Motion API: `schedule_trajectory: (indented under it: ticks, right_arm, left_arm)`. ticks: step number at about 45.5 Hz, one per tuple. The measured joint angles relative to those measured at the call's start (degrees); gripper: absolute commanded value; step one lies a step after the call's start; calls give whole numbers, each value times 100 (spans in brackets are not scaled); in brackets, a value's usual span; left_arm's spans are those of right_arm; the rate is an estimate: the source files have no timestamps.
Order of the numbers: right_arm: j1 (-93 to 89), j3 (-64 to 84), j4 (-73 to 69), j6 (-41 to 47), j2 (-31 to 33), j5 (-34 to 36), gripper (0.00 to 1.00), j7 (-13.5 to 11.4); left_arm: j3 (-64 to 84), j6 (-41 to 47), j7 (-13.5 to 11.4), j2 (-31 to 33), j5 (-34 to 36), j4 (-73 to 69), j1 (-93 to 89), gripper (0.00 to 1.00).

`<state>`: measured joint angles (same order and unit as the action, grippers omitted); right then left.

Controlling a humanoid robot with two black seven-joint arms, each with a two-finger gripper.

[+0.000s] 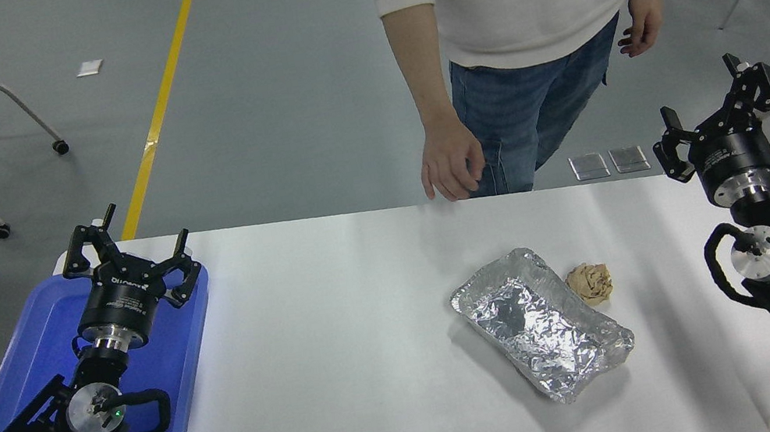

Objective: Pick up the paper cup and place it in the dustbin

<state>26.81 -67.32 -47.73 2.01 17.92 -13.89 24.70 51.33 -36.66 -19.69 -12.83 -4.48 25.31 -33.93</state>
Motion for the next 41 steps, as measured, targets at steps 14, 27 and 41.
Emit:
schedule_trajectory:
  ticks: [14,27,41]
  right_arm:
    - [13,6,0,0,-6,0,100,0]
    - [57,139,0,-11,-6,0,100,0]
    - [105,244,16,-15,24,0,100,0]
  left_arm:
    - [0,-1,0,0,0,0,0,100]
    - [0,-1,0,0,0,0,0,100]
    - [0,-1,0,0,0,0,0,100]
